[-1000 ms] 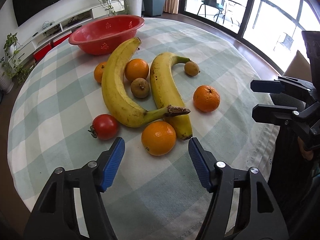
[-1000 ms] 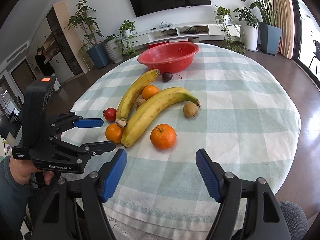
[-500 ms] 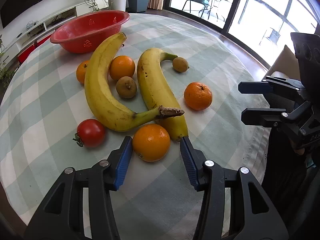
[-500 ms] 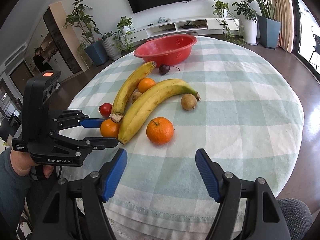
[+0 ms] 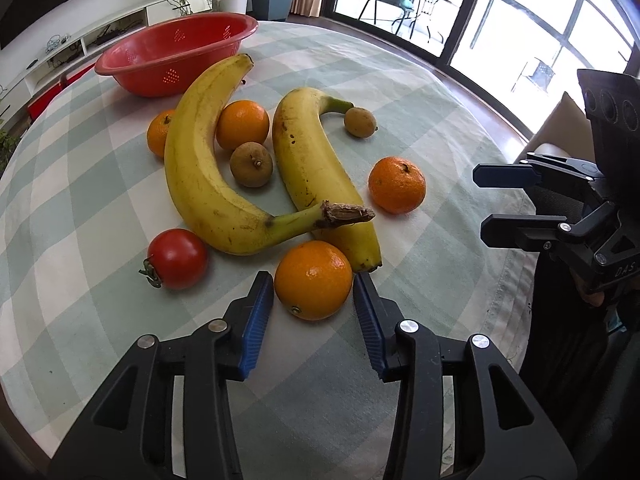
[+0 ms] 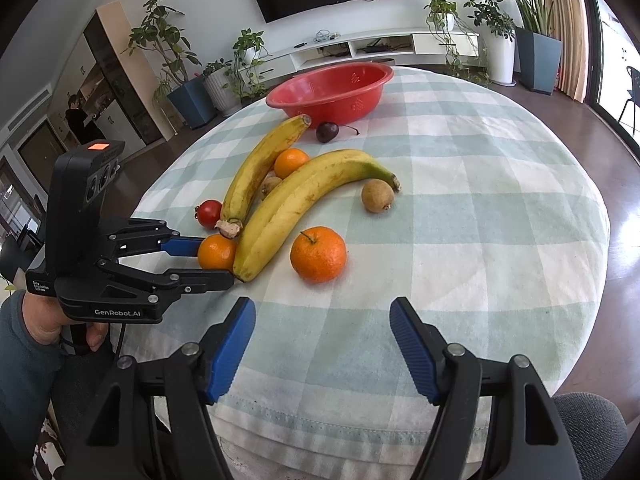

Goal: Organize fruits
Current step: 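Grasp the large orange with the left gripper while the right gripper grasps a tangerine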

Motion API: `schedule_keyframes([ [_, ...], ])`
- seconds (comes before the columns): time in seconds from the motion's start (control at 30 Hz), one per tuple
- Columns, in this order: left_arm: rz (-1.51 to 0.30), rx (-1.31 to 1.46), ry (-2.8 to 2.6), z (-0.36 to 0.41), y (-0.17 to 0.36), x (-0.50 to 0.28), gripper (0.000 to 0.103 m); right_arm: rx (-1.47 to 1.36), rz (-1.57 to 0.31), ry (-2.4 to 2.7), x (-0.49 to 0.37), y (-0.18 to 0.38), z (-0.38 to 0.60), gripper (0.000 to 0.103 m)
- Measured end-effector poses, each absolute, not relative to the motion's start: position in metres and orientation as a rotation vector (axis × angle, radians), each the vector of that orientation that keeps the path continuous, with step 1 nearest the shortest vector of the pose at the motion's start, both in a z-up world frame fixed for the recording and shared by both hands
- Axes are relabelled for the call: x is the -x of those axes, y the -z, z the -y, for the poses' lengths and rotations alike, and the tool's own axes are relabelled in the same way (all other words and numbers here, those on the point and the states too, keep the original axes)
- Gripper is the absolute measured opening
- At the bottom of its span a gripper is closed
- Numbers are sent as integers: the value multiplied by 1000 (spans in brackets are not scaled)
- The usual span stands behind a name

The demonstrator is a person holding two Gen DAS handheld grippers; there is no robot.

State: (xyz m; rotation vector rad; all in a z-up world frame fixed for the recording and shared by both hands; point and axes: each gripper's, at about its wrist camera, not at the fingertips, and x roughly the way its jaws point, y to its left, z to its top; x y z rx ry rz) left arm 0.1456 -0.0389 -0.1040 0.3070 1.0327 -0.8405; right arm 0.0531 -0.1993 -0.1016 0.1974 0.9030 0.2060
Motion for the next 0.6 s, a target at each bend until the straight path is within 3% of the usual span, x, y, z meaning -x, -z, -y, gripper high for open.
schedule_keyframes([
  [0.07, -1025, -309, 849, 40, 103, -143, 35, -202, -905, -203, -53, 102, 200, 73],
  [0.6, -996, -139, 723, 1, 78, -122, 34, -135, -904, -203, -82, 97, 195, 68],
])
